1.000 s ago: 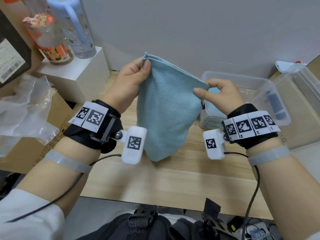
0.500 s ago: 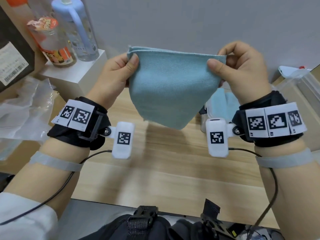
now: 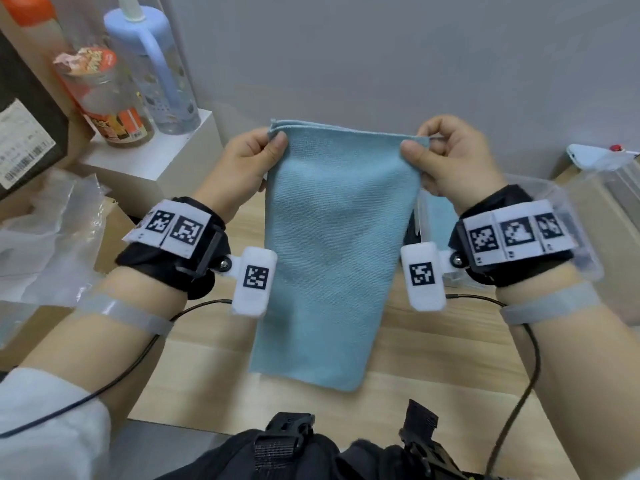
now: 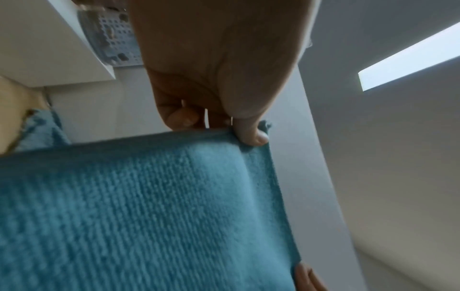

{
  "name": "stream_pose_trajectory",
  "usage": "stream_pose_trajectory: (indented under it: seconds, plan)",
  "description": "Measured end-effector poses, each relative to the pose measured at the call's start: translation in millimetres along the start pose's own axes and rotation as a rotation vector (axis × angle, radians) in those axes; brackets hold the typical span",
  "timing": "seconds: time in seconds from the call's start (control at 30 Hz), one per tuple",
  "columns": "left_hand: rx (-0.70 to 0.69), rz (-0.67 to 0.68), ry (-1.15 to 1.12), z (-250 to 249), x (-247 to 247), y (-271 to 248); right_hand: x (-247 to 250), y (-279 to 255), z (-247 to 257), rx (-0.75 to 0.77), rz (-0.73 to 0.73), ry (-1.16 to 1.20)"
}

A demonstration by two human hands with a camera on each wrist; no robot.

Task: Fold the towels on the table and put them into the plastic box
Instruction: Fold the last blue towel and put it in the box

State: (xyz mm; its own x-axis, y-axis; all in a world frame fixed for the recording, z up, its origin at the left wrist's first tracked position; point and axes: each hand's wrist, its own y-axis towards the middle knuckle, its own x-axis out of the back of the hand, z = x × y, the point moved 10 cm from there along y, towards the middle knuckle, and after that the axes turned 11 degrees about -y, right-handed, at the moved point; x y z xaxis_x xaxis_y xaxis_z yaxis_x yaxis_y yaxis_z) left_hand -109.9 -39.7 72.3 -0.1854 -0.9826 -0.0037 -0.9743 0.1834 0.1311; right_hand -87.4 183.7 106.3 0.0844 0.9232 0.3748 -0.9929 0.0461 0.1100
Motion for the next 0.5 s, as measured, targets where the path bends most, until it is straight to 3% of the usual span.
stream_pose_trajectory:
  seconds: [0.1, 0.23, 0.37, 0.5]
  plan:
    - [-0.009, -0.079, -0.008, -2, 8, 10, -6, 11, -3, -0.016, -0.023, 0.002]
    - [-0.194, -0.174, -0.062, -52, 17, 13, 4, 14, 42, 0.152, -0.079, 0.054]
    - [-0.314, -0.115, -0.142, -70, 21, 0, 12, -3, 72, 0.298, -0.093, 0.059]
    - [-0.149, -0.072, -0.12, -14, 23, -20, 0, -22, 35, 0.216, -0.027, -0.02]
